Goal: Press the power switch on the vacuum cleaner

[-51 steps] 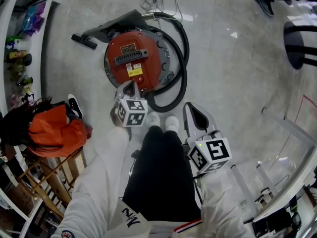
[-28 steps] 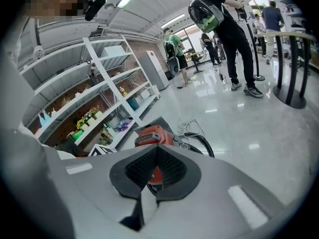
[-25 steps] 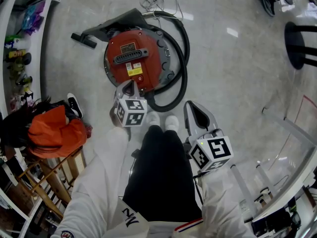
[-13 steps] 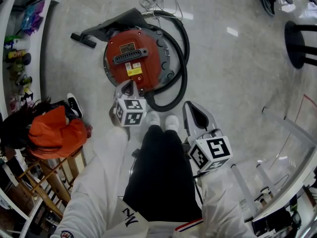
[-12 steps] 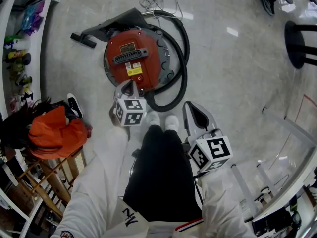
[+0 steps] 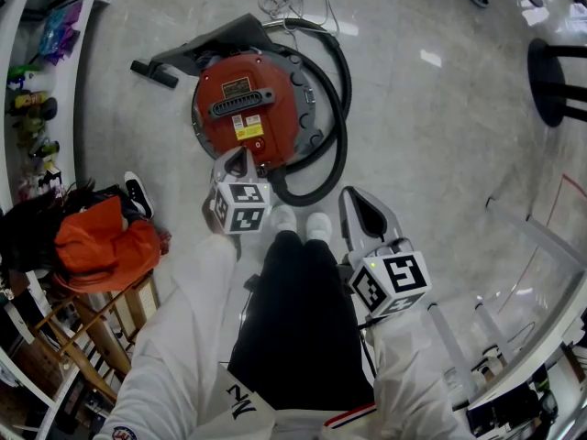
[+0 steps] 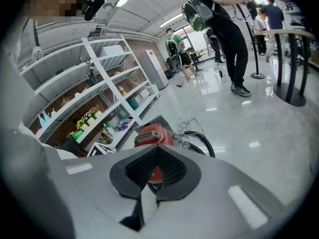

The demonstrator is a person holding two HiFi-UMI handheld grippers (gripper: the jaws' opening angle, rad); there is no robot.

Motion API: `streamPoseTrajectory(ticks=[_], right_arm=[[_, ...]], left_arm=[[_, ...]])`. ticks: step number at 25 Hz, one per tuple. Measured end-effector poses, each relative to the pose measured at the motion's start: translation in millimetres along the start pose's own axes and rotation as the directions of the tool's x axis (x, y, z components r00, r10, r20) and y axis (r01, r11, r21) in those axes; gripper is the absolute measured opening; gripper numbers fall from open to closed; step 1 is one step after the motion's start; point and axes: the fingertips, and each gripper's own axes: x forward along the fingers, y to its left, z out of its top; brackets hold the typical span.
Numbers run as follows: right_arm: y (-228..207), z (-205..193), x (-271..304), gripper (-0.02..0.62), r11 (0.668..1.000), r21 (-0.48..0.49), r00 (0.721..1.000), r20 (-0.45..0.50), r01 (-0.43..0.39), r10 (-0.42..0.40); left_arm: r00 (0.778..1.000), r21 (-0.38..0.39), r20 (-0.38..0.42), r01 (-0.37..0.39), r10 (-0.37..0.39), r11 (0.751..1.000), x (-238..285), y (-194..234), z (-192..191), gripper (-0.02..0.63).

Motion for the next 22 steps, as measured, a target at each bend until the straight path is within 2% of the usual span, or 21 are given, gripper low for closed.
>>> streamPoseTrajectory(ticks=[10, 22], right_arm=[[-4.1, -4.8, 0.3, 0.002, 1.000, 0.005, 1.000, -0.008, 0.006, -0.006], [-3.3, -2.1, 0.9, 0.002, 1.000, 0.006, 1.000, -0.004, 0.003, -0.003]], left_arm=[[1.000, -0.065, -0.004, 0.007, -0.008, 0.998, 3.3, 2.0, -4.5, 0.000], [1.000, -0.095, -0.011, 0.022, -0.023, 0.995, 5.3, 2.9, -4.3, 0.000]])
